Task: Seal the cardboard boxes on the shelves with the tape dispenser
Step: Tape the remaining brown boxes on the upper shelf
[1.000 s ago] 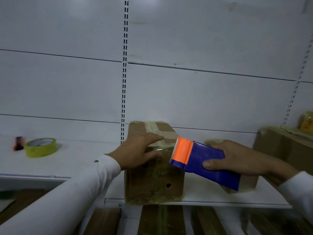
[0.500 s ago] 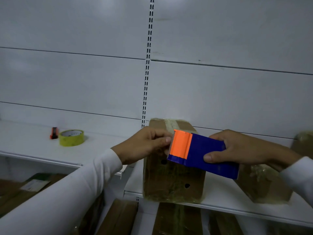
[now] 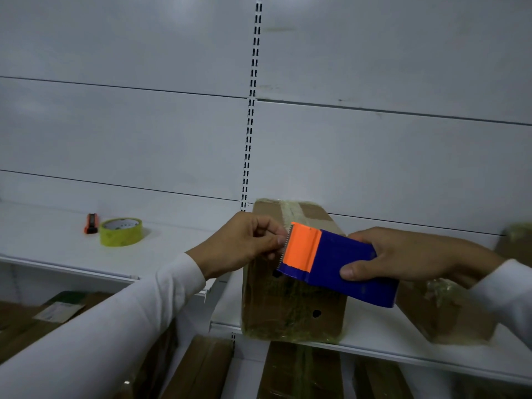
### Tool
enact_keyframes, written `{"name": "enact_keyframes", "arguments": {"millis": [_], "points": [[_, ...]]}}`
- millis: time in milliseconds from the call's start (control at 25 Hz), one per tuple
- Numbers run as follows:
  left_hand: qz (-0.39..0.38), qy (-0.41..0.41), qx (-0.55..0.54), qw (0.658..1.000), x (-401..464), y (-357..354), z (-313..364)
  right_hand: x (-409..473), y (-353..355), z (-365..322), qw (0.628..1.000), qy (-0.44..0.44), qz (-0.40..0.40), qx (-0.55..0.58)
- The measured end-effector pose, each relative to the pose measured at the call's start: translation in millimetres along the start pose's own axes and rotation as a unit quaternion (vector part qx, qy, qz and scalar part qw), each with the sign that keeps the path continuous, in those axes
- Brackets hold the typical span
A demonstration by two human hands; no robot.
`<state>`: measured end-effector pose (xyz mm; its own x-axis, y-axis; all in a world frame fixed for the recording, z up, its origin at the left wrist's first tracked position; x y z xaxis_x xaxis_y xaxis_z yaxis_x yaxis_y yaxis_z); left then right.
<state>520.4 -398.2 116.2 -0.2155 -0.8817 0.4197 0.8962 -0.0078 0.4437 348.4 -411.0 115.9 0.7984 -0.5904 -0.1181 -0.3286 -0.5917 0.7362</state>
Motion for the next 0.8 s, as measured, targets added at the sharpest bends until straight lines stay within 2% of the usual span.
{"name": "enact_keyframes", "arguments": {"millis": [200, 360, 520, 800], "points": [[0.041, -0.008, 0.032, 0.999, -3, 28, 8, -3, 15, -14, 0.999, -0.008, -0.008, -0.042], [0.102, 0.016, 0.04, 0.994, -18, 75, -11, -17, 42, -7, 0.995, -0.065, -0.008, -0.07], [0.116, 0.062, 0.042, 0.99, -27, 70, -43, -18, 51, 9, 0.989, -0.117, -0.006, -0.089], [0.139, 0.097, 0.071, 0.983, -16, 70, -71, 0, 55, 9, 0.985, -0.144, 0.013, -0.1]]}}
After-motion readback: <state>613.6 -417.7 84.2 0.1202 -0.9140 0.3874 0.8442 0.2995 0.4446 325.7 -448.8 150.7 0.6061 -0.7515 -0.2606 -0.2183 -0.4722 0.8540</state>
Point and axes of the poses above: each hand's wrist, its own x-axis towards the middle knuckle, its own y-axis out of the back of the hand, z = x × y, the point moved 10 cm from there along x, towards the middle knuckle, and after that the axes turned 5 degrees about x, right-handed, at the moved point
